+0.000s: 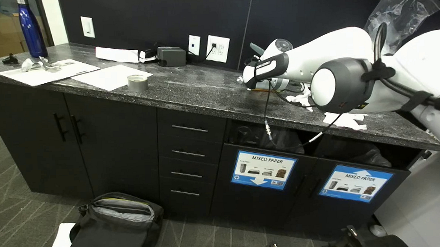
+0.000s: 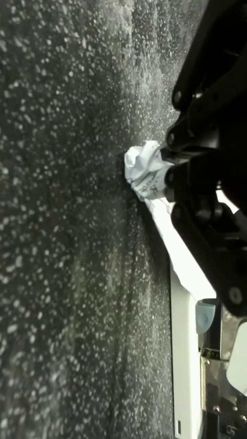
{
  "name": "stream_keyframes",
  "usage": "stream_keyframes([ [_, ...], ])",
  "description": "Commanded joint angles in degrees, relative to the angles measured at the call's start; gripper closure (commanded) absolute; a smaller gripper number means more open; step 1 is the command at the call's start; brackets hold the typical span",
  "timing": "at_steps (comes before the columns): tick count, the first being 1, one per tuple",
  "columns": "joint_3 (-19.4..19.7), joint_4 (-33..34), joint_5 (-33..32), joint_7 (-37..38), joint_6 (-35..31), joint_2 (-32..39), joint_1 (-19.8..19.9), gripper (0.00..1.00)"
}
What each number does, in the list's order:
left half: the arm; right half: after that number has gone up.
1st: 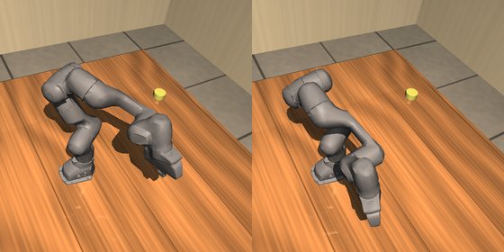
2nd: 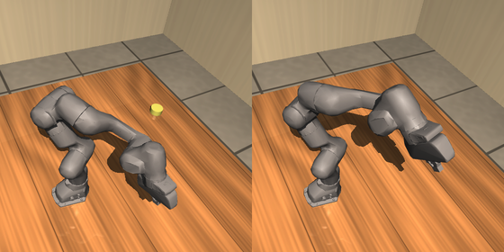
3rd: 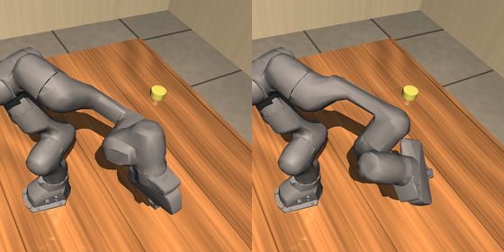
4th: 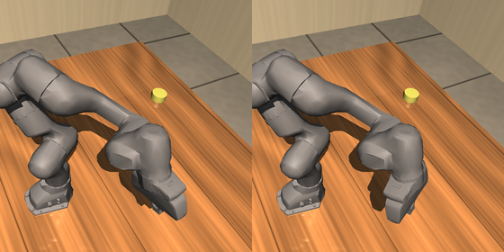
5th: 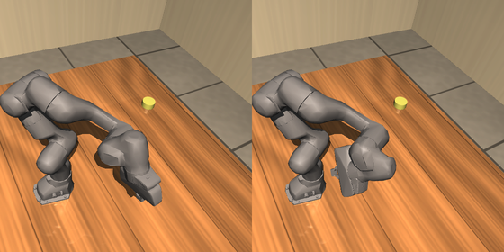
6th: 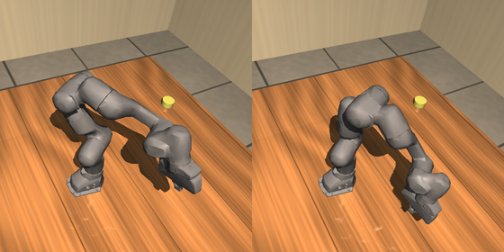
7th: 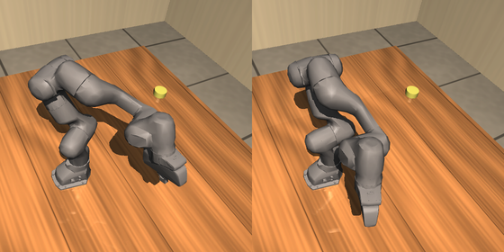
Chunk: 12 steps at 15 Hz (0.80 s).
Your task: Put the papers in the bin to the left
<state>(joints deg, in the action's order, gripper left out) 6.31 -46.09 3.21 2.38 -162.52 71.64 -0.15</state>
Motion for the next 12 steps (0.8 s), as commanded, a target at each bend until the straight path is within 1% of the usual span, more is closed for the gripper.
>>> stream_keyframes([
  [1,5.39,-3.07,-4.81,4.35,7.72,-1.92,-2.56,0.91],
  [4,4.76,-7.05,-7.2,3.01,12.15,-5.26,-2.91,0.91],
  [6,1.92,-12.95,-7.32,-0.11,12.92,-9.32,-2.18,0.91],
  [7,-0.86,-15.06,-6.54,-3.23,13.09,-11.34,-0.93,0.92],
  [9,-4.21,-19.32,-5.65,-7.52,13.48,-14.66,1.13,0.92],
  [11,-6.97,-23.96,-5.16,-11.23,15.11,-18.29,3.39,0.92],
  [12,-7.12,-26.21,-5.38,-11.71,16.59,-19.95,3.89,0.92],
])
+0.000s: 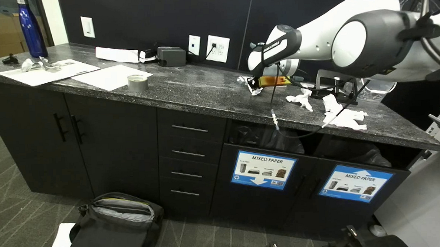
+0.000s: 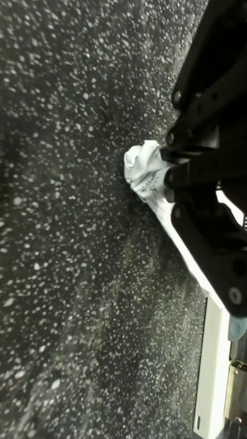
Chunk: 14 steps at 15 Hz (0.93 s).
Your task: Put the papers in the bin to the left
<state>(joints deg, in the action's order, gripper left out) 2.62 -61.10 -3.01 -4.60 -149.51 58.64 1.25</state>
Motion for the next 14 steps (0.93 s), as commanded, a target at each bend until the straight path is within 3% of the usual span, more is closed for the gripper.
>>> stream_keyframes([
  [1,-4.16,-13.5,0.97,-5.9,4.92,-8.78,3.42,0.92],
  [8,-3.73,-30.38,1.48,-8.86,15.62,-21.26,6.72,0.92],
  [14,-3.41,-46.18,2.61,-8.95,23.33,-31.29,7.1,0.92],
])
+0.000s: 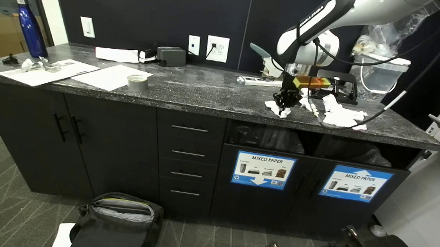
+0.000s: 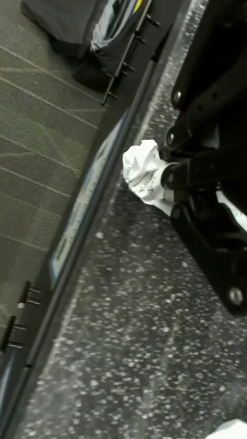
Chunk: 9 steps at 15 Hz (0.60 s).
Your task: Put the papers in the bin to the left
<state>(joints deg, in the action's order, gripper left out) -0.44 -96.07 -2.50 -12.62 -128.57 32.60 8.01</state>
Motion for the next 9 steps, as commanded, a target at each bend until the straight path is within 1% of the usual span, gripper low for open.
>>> stream_keyframes([
  [1,-0.31,-13.93,2.49,-0.42,2.06,-6.56,0.05,0.92],
  [3,-0.03,-20.34,3.54,1.69,-2.43,-8.31,-0.73,0.93],
  [5,-0.2,-27.04,4.62,3.4,-12.06,-8.32,-1.62,0.92],
  [6,-0.54,-29.21,5.75,4.52,-16.34,-7.8,-2.02,0.92],
  [7,-0.85,-29.75,6.52,5.91,-21.12,-7.2,-2.69,0.92],
  [9,-1.59,-33.22,7.24,7.79,-31.14,-5.89,-3.94,0.92],
])
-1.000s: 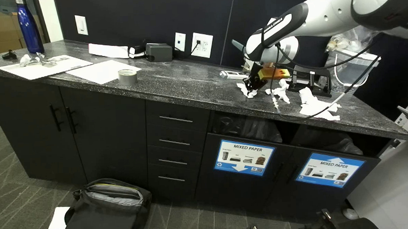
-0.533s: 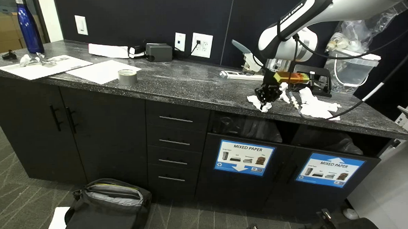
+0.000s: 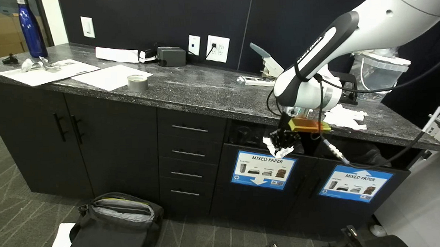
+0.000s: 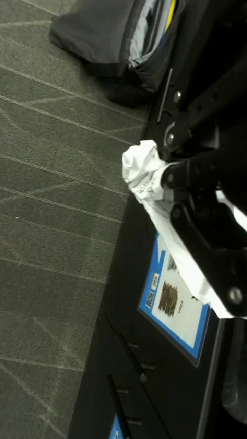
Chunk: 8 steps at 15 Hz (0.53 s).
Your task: Put the papers in the bin to the left
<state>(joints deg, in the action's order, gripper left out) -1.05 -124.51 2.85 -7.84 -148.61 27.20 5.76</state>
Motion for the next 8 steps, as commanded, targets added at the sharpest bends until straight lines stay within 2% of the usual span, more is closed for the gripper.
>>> stream_keyframes([
  [1,-0.9,-5.94,1.47,4.45,-15.8,0.12,-2.75,0.93],
  [5,0.71,-8.48,0.05,9.07,-34.29,4.3,-7.51,0.93],
  [8,3.39,-7.29,1.76,11.72,-47.51,10.77,-11.56,0.92],
])
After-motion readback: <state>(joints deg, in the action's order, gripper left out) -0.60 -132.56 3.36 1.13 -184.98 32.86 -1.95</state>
